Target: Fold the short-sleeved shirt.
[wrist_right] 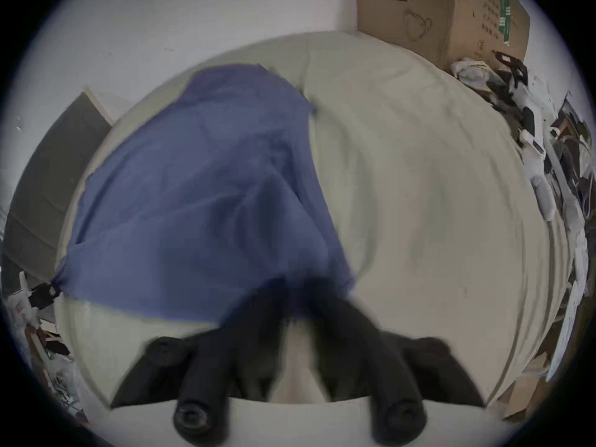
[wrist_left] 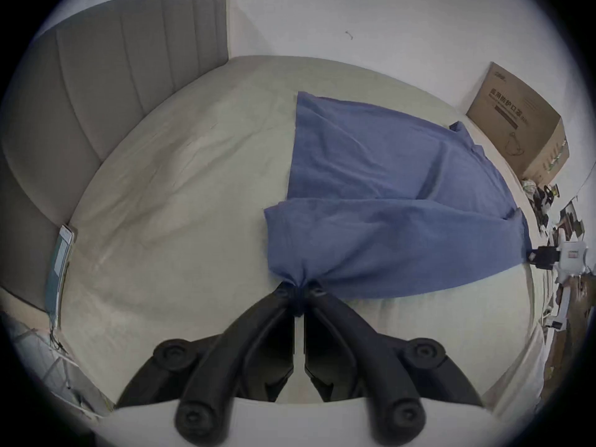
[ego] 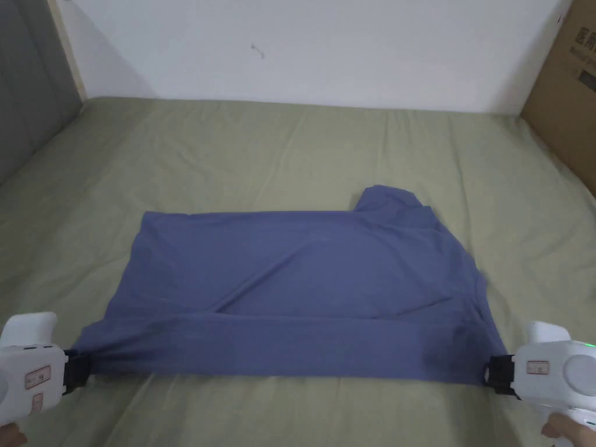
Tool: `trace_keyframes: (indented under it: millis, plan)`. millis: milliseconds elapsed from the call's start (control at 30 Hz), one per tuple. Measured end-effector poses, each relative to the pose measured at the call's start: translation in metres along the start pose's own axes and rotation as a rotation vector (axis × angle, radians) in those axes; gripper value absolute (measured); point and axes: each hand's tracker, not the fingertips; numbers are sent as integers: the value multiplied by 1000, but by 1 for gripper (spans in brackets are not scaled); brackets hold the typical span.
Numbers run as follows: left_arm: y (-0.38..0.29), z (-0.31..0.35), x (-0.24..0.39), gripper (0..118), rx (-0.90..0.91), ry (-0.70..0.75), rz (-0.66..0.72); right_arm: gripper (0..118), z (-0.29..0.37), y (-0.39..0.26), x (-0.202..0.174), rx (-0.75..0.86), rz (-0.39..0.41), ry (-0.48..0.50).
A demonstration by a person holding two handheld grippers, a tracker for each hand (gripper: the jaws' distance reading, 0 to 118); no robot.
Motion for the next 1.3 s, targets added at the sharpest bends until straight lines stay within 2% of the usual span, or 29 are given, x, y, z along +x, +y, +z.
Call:
trace_keyframes:
  millis: [33, 67, 100, 200, 333, 533, 667, 800, 833, 867, 900, 933, 967, 1000, 1033, 1167, 1200, 1233, 1267, 1300]
  plan:
    - [0, -1, 0, 2, -6, -5, -1, 7, 1, -1, -3, 19, -29, 74]
    - [0, -1, 1, 2, -11, 0, -7, 7, 4, 0, -8, 19, -42, 28]
    - [0, -1, 2, 2, -13, 6, -20, 7, 5, 3, -13, 14, -12, 18]
    - [0, 1, 1, 2, -19, 6, -30, 7, 17, 5, -8, 19, 15, 39]
    - [-1, 13, -3, 2, -2, -9, -23, 7, 46, 5, 7, 43, -31, 121]
    - [-17, 34, 0, 2, 10, 7, -82, 7, 73, -16, 10, 59, 46, 82]
    - [-36, 37, -9, 2, -36, -27, -50, 7, 72, -39, 14, 29, 88, 44]
    - [-51, 32, -9, 3, -42, -5, -94, 7, 63, -54, 20, 11, 54, 56]
    - [-52, 29, -10, 6, -43, -11, -81, 7, 61, -56, 19, 18, 54, 53]
    - [-50, 27, -12, 16, -53, -21, -27, 7, 59, -57, 15, 35, 68, 36]
    - [-48, 26, -15, 44, -51, -14, 19, 18, 59, -57, 11, 54, 97, 26]
    - [-46, 25, -18, 76, -69, 19, 31, 33, 59, -57, 5, 45, 130, -34]
    - [-44, 24, -19, 100, -77, 32, 52, 46, 61, -55, 1, 38, 145, -75]
    - [-41, 31, -19, 110, -28, 19, 43, 60, 66, -54, -1, 60, 153, -58]
    - [-37, 40, -19, 108, 9, -6, 51, 65, 72, -53, 0, 83, 147, -30]
    - [-15, 66, -5, 105, 76, -71, 57, 65, 101, -31, -11, 172, 141, 27]
    - [-7, 69, 1, 91, 67, -78, 41, 65, 108, -23, -17, 189, 154, 35]
    - [-2, 71, 8, 69, 80, -86, 29, 65, 113, -16, -22, 216, 169, 61]
    - [3, 73, 15, 41, 100, -90, 19, 65, 117, -9, -27, 230, 175, 92]
    - [8, 72, 21, 8, 105, -92, 8, 57, 121, -3, -33, 235, 179, 128]
